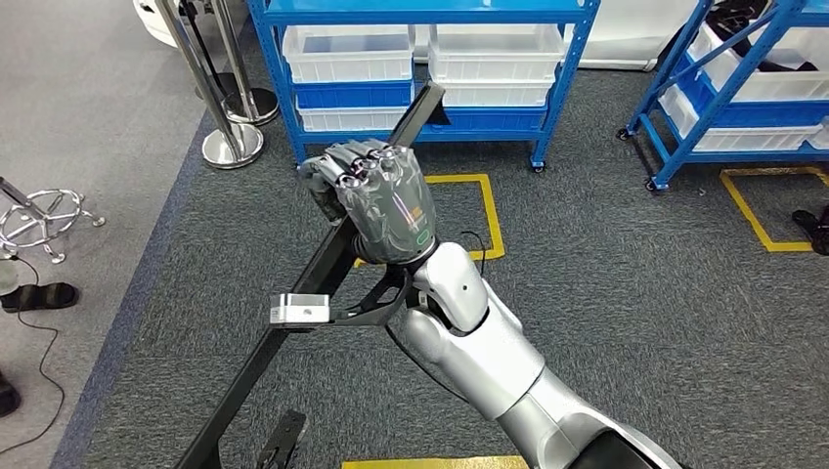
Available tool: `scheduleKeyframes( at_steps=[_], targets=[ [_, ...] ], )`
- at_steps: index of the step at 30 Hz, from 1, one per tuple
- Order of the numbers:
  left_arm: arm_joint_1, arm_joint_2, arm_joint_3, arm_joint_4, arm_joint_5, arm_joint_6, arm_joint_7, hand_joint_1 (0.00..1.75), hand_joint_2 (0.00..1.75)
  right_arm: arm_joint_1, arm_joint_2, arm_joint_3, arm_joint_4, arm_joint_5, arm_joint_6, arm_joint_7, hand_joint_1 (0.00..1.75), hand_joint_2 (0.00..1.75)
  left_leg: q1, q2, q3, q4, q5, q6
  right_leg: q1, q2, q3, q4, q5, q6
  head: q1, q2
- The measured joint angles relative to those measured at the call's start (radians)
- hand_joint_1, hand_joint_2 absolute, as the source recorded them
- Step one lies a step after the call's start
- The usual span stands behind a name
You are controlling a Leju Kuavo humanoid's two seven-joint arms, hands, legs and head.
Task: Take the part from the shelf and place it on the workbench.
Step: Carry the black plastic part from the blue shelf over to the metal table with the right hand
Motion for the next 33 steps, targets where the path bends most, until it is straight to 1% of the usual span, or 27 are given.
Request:
scheduleKeyframes(
  at_steps=[1,2,3,5,6,7,9,11,13,15,16,17,18,19,20,21,22,23,24,25,26,27,28,30,31,32,33],
  targets=[
    [0.001,-0.001,0.0,0.0,-0.003,0.0,0.0,0.0,1.75,0.001,-0.003,0.0,0.001,0.001,0.0,0.001,1.75,1.75,0.0,0.0,-0.01,0.004,0.005,-0.001,-0.002,0.0,-0.001,0.027,-0.01,0.002,0.0,0.0],
    [0.002,-0.002,-0.001,0.0,-0.005,0.0,0.001,0.0,1.75,0.001,-0.005,0.0,0.003,0.006,0.0,0.002,1.75,1.75,0.0,0.0,-0.019,0.009,0.008,-0.003,-0.004,0.0,0.016,0.019,-0.004,0.004,0.0,0.0],
    [0.003,-0.004,-0.001,0.0,-0.008,0.0,0.001,0.0,1.75,0.001,-0.007,0.0,0.003,0.012,0.0,0.003,1.75,1.75,0.001,-0.001,-0.027,0.015,0.01,-0.006,-0.006,-0.001,0.053,-0.028,0.016,0.004,0.0,0.0],
    [0.001,-0.008,-0.002,0.0,-0.011,-0.001,0.001,0.0,1.75,-0.003,-0.01,0.002,0.004,0.031,0.009,0.005,1.75,1.75,0.0,-0.001,-0.04,0.03,0.01,-0.012,-0.006,-0.001,0.136,-0.158,0.047,0.0,0.0,0.0],
    [0.0,-0.01,-0.003,0.0,-0.012,-0.001,0.001,0.0,1.75,-0.006,-0.012,0.004,0.005,0.043,0.021,0.007,1.75,1.75,-0.002,-0.001,-0.046,0.036,0.01,-0.016,-0.005,-0.001,0.161,-0.201,0.054,-0.003,0.0,0.0],
    [-0.001,-0.01,-0.003,0.0,-0.013,-0.003,0.002,0.0,1.75,-0.01,-0.015,0.007,0.006,0.055,0.034,0.009,1.75,1.75,-0.003,-0.001,-0.05,0.04,0.011,-0.022,-0.003,0.0,0.17,-0.221,0.054,-0.008,0.0,0.0],
    [-0.002,-0.011,-0.005,0.0,-0.015,-0.005,0.002,0.0,1.75,-0.016,-0.024,0.015,0.011,0.074,0.054,0.016,1.75,1.75,-0.002,-0.001,-0.054,0.04,0.015,-0.033,0.0,0.001,0.167,-0.224,0.059,-0.019,0.0,0.0],
    [-0.002,-0.012,-0.007,0.0,-0.017,-0.005,0.002,0.0,1.75,-0.019,-0.031,0.022,0.014,0.078,0.057,0.019,1.75,1.75,0.002,-0.003,-0.063,0.057,0.0,-0.043,-0.001,-0.001,0.166,-0.231,0.068,-0.033,0.0,0.0],
    [-0.002,-0.012,-0.01,0.0,-0.019,-0.005,0.002,0.0,1.75,-0.022,-0.034,0.027,0.015,0.072,0.056,0.019,1.75,1.75,0.004,-0.004,-0.099,0.141,-0.057,-0.052,-0.004,-0.002,0.163,-0.236,0.076,-0.044,-0.001,0.0],
    [-0.001,-0.012,-0.011,0.0,-0.019,-0.005,0.002,0.0,1.75,-0.022,-0.038,0.032,0.015,0.056,0.055,0.016,1.75,1.75,0.005,-0.004,-0.152,0.269,-0.117,-0.057,-0.003,0.002,0.156,-0.236,0.08,-0.047,-0.001,0.0],
    [-0.001,-0.012,-0.011,0.0,-0.019,-0.005,0.001,0.0,1.75,-0.021,-0.04,0.034,0.015,0.045,0.055,0.013,1.75,1.75,0.005,-0.004,-0.167,0.307,-0.127,-0.058,-0.002,0.005,0.153,-0.235,0.082,-0.047,-0.001,0.0],
    [0.0,-0.012,-0.011,0.0,-0.018,-0.005,0.001,0.0,1.75,-0.02,-0.043,0.035,0.015,0.035,0.055,0.011,1.75,1.75,0.005,-0.005,-0.164,0.309,-0.117,-0.057,-0.002,0.011,0.151,-0.233,0.084,-0.046,-0.001,0.0],
    [0.001,-0.012,-0.011,0.0,-0.018,-0.005,0.001,0.0,1.75,-0.02,-0.045,0.037,0.014,0.027,0.054,0.009,1.75,1.75,0.005,-0.007,-0.14,0.269,-0.09,-0.055,-0.001,0.018,0.149,-0.232,0.085,-0.044,-0.001,0.0],
    [0.001,-0.012,-0.011,0.0,-0.017,-0.005,0.0,0.0,1.75,-0.02,-0.046,0.038,0.012,0.021,0.054,0.008,1.75,1.75,0.005,-0.016,-0.103,0.201,-0.056,-0.05,-0.002,0.025,0.148,-0.23,0.087,-0.043,-0.001,0.0],
    [0.001,-0.012,-0.012,0.0,-0.017,-0.005,0.0,0.0,1.75,-0.021,-0.047,0.038,0.01,0.018,0.053,0.006,1.75,1.75,0.005,-0.032,-0.066,0.133,-0.031,-0.045,-0.001,0.032,0.146,-0.229,0.089,-0.039,-0.001,0.0],
    [0.0,-0.012,-0.012,0.0,-0.016,-0.005,0.0,0.0,1.75,-0.022,-0.047,0.039,0.007,0.016,0.053,0.005,1.75,1.75,0.005,-0.047,-0.037,0.078,-0.016,-0.041,-0.001,0.041,0.143,-0.227,0.092,-0.035,-0.001,0.0],
    [0.0,-0.011,-0.012,0.0,-0.015,-0.005,-0.001,0.0,1.75,-0.023,-0.047,0.039,0.005,0.015,0.052,0.003,1.75,1.75,0.004,-0.058,-0.023,0.047,-0.012,-0.038,-0.002,0.048,0.139,-0.227,0.096,-0.028,0.0,0.0],
    [0.001,-0.011,-0.012,0.0,-0.014,-0.005,-0.001,0.0,1.75,-0.024,-0.048,0.04,0.003,0.013,0.052,0.002,1.75,1.75,0.002,-0.062,-0.02,0.038,-0.015,-0.036,-0.004,0.056,0.135,-0.228,0.101,-0.021,-0.001,0.0],
    [0.002,-0.011,-0.012,0.0,-0.013,-0.006,-0.001,0.0,1.75,-0.024,-0.049,0.04,0.001,0.011,0.052,0.001,1.75,1.75,0.0,-0.056,-0.019,0.034,-0.012,-0.033,-0.006,0.064,0.132,-0.231,0.106,-0.014,-0.001,0.0],
    [0.002,-0.012,-0.012,0.0,-0.012,-0.006,-0.001,0.0,1.75,-0.023,-0.051,0.041,-0.002,0.007,0.051,0.0,1.75,1.75,0.002,-0.047,-0.018,0.029,-0.006,-0.029,-0.007,0.068,0.131,-0.232,0.107,-0.008,0.0,0.0],
    [0.002,-0.013,-0.013,0.0,-0.012,-0.007,-0.001,0.0,1.75,-0.023,-0.053,0.041,-0.006,0.003,0.051,0.0,1.75,1.75,0.004,-0.038,-0.017,0.022,0.0,-0.022,-0.006,0.061,0.125,-0.223,0.099,-0.003,0.0,0.0],
    [0.001,-0.013,-0.013,0.0,-0.011,-0.007,-0.002,0.0,1.75,-0.024,-0.055,0.041,-0.01,-0.001,0.051,0.0,1.75,1.75,0.007,-0.028,-0.016,0.016,0.006,-0.016,-0.005,0.05,0.112,-0.197,0.08,0.0,0.0,0.0],
    [0.0,-0.014,-0.013,0.0,-0.011,-0.008,-0.002,0.0,1.75,-0.025,-0.057,0.041,-0.013,-0.003,0.051,0.0,1.75,1.75,0.008,-0.018,-0.017,0.011,0.011,-0.01,-0.004,0.035,0.091,-0.151,0.051,0.003,0.0,0.0],
    [0.002,-0.014,-0.013,0.0,-0.011,-0.008,-0.002,0.0,1.75,-0.024,-0.06,0.042,-0.016,-0.004,0.051,0.0,1.75,1.75,0.005,0.001,-0.023,0.011,0.013,-0.006,-0.005,0.015,0.033,-0.025,-0.012,0.008,0.001,0.0],
    [0.003,-0.014,-0.013,0.0,-0.011,-0.008,-0.002,0.0,1.75,-0.023,-0.062,0.042,-0.016,-0.005,0.051,0.0,1.75,1.75,0.005,0.012,-0.026,0.013,0.013,-0.006,-0.006,0.011,0.014,0.021,-0.027,0.01,0.001,0.0],
    [0.004,-0.014,-0.013,0.0,-0.011,-0.008,-0.002,0.0,1.75,-0.021,-0.064,0.042,-0.016,-0.005,0.051,0.0,1.75,1.75,0.004,0.022,-0.028,0.016,0.013,-0.006,-0.006,0.007,0.011,0.035,-0.024,0.011,0.001,0.0],
    [0.004,-0.014,-0.013,0.0,-0.011,-0.008,-0.001,0.0,1.75,-0.02,-0.066,0.043,-0.017,-0.005,0.051,0.0,1.75,1.75,0.004,0.032,-0.03,0.019,0.012,-0.007,-0.006,0.002,0.03,0.008,-0.003,0.011,0.001,0.0]
  ],
)
